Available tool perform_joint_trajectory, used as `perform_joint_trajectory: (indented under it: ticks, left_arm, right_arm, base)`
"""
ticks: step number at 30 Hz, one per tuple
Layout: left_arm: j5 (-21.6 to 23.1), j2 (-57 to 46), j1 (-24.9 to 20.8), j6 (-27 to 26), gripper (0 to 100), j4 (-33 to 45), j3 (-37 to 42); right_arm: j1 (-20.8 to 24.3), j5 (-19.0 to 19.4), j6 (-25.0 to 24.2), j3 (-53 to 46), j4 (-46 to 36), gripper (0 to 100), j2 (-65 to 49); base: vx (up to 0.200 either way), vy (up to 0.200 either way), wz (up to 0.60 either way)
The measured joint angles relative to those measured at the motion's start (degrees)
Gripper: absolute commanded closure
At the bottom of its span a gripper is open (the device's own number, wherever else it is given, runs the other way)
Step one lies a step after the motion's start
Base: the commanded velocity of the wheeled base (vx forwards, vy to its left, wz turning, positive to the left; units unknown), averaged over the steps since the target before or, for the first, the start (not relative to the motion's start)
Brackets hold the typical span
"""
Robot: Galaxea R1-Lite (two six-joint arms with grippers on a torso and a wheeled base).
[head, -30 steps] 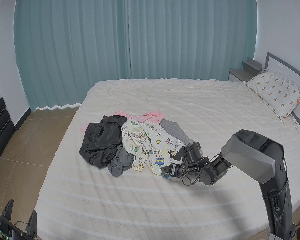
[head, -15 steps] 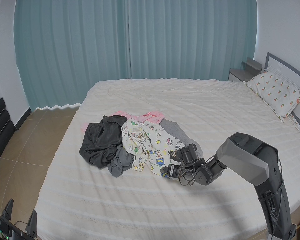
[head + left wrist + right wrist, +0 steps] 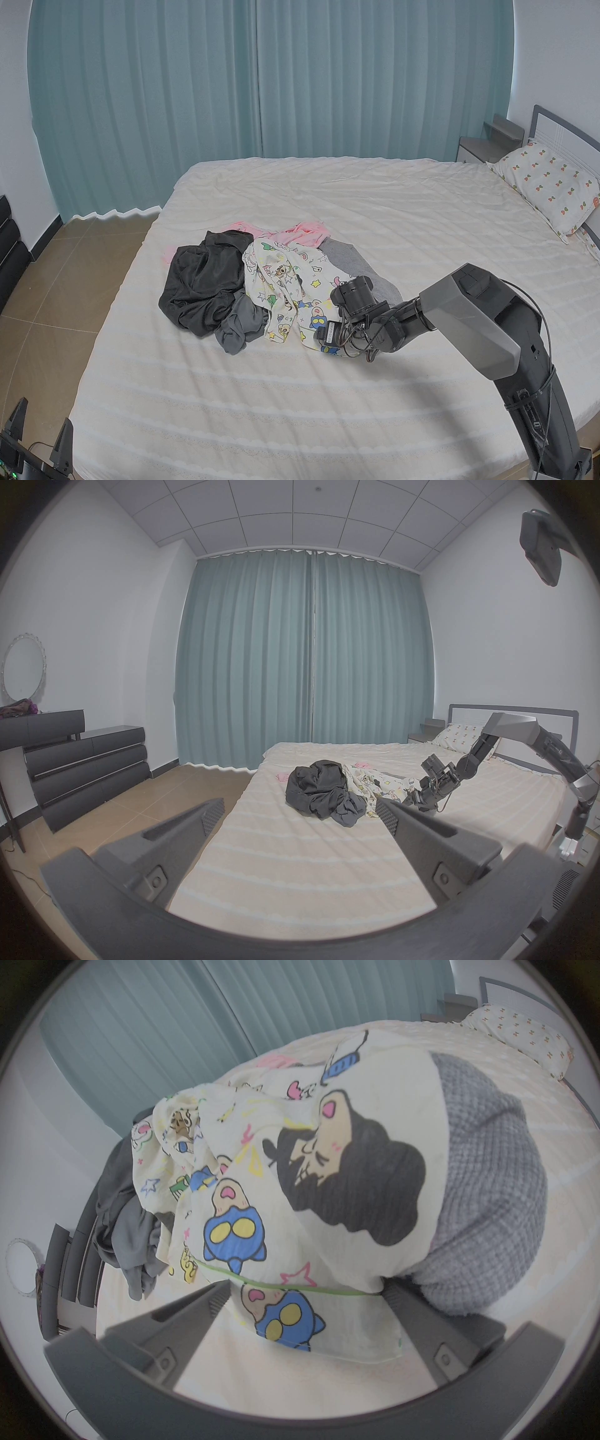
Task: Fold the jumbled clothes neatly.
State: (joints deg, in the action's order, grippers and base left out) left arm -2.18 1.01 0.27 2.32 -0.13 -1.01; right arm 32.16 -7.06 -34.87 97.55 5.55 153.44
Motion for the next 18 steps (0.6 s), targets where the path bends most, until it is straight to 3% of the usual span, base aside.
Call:
perform_joint_trajectory:
  ticks: [7,18]
  left_arm:
    - [0.0,0.0,-0.05,0.04,0,-0.02,0.0]
    - [0.0,0.0,0.0,0.04,0,-0.02,0.0]
  right_arm:
    - [1.72,0.02,-1.21,1.97,-6.1,100,0.63]
    - [2.76,0.37,-5.62,-1.71,-6.21,100,-2.23]
  base:
    - [0.0,0.0,0.0]
    - [0.0,0.0,0.0]
